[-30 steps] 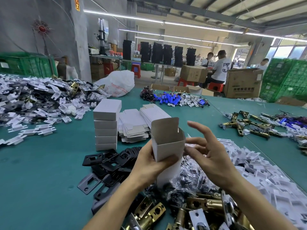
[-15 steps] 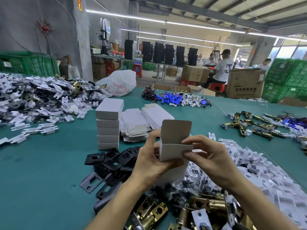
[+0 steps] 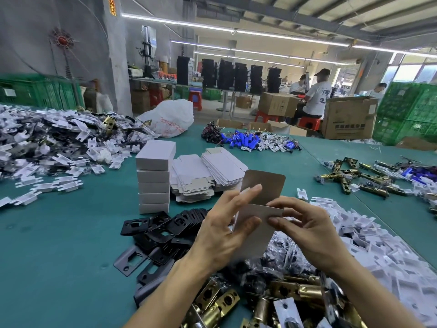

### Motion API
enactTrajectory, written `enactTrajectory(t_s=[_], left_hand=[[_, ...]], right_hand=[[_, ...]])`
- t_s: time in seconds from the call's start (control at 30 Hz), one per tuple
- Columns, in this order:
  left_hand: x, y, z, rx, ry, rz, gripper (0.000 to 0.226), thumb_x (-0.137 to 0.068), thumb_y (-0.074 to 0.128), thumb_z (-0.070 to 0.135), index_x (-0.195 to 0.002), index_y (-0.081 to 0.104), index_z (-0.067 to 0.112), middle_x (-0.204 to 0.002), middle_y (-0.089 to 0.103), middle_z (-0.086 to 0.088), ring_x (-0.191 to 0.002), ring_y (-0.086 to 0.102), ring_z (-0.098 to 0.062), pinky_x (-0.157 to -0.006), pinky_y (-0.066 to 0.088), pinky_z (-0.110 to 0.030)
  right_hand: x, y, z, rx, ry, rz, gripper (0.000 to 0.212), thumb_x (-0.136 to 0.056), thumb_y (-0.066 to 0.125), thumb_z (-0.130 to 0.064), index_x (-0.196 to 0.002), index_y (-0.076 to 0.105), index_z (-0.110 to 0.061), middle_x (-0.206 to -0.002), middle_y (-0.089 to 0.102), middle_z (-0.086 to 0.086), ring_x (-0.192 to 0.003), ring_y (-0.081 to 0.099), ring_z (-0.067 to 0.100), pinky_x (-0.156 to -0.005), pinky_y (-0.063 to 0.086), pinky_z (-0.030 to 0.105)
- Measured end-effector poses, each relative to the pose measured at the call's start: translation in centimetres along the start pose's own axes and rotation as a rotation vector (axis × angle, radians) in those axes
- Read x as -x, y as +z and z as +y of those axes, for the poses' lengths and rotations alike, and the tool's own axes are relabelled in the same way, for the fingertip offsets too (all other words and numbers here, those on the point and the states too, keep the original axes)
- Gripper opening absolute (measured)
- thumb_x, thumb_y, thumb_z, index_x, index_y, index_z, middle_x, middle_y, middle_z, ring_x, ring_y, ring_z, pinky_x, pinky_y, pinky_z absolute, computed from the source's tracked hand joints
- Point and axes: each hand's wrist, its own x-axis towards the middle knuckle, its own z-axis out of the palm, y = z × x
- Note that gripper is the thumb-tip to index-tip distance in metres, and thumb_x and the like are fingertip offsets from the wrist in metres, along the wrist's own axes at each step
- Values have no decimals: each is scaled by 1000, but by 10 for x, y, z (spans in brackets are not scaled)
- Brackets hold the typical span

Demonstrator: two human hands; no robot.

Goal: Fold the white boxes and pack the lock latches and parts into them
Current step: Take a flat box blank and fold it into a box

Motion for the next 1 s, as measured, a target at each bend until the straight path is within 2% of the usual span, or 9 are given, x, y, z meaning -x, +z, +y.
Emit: enactTrajectory(t_s=[0.13,0.23,0.37,0.43,0.5,0.57,0.7,0.83,1.0], left_hand=[[-5,-2,3,45,-54,45,22,-92,61,43,-112,66,37,-113,56,14,-109,61,-12,-77,54,-25],[-4,-4,4,115,-138,57,16,-88,63,48,-94,68,35,-100,60,15,-95,63,-14,-69,58,-43],[-2,-3,7,198,-243,57,25,-81,68,57,-105,62,52,-97,68,10,-89,68,-20,-72,60,-50],[-2,-3,10,287,-245,51,27,-81,70,53,-106,63,50,-97,68,9,-88,69,-18,-70,60,-44],[-2,-4,12,364,-233,38,29,-81,74,44,-108,64,44,-100,70,5,-88,70,-17,-70,57,-35],[-3,-5,12,381,-223,2,31,-78,79,37,-106,67,41,-101,72,-1,-89,72,-19,-73,59,-35],[-9,-13,14,275,-138,8,38,-68,87,39,-98,64,44,-95,71,6,-86,71,-17,-72,60,-34],[-11,-17,15,249,-38,158,45,-64,90,47,-93,57,42,-93,70,4,-84,72,-27,-68,61,-49],[-8,-17,10,127,35,214,44,-67,85,56,-94,55,40,-93,67,16,-80,71,-14,-63,60,-36]], right_hand=[[-1,3,-3,23,-3,-18,21,-77,74,-28,-98,74,-33,-98,74,-1,-88,70,17,-74,60,35],[-2,4,-3,52,32,-52,21,-77,75,-27,-97,74,-32,-95,74,-1,-84,70,17,-72,61,37],[-3,2,-3,32,14,-47,12,-77,74,-23,-89,71,-26,-87,72,3,-82,70,15,-73,58,30],[-2,1,-2,7,6,-21,11,-78,73,-21,-87,69,-24,-86,70,4,-81,69,15,-72,56,26],[-1,-1,0,-26,21,10,11,-77,73,-20,-87,69,-22,-84,70,5,-80,68,16,-73,56,28],[-1,-3,1,-38,37,19,11,-76,72,-19,-87,69,-18,-85,70,8,-81,68,18,-73,56,33],[-4,-4,-7,-41,10,-8,15,-76,73,-17,-91,73,-22,-92,73,5,-85,70,16,-75,57,29],[-12,3,-21,2,-32,-91,24,-78,74,-28,-101,74,-33,-102,75,-3,-90,71,16,-80,58,29],[-12,7,-19,63,9,-121,23,-79,72,-22,-102,76,-19,-101,75,-1,-93,70,22,-80,58,34]])
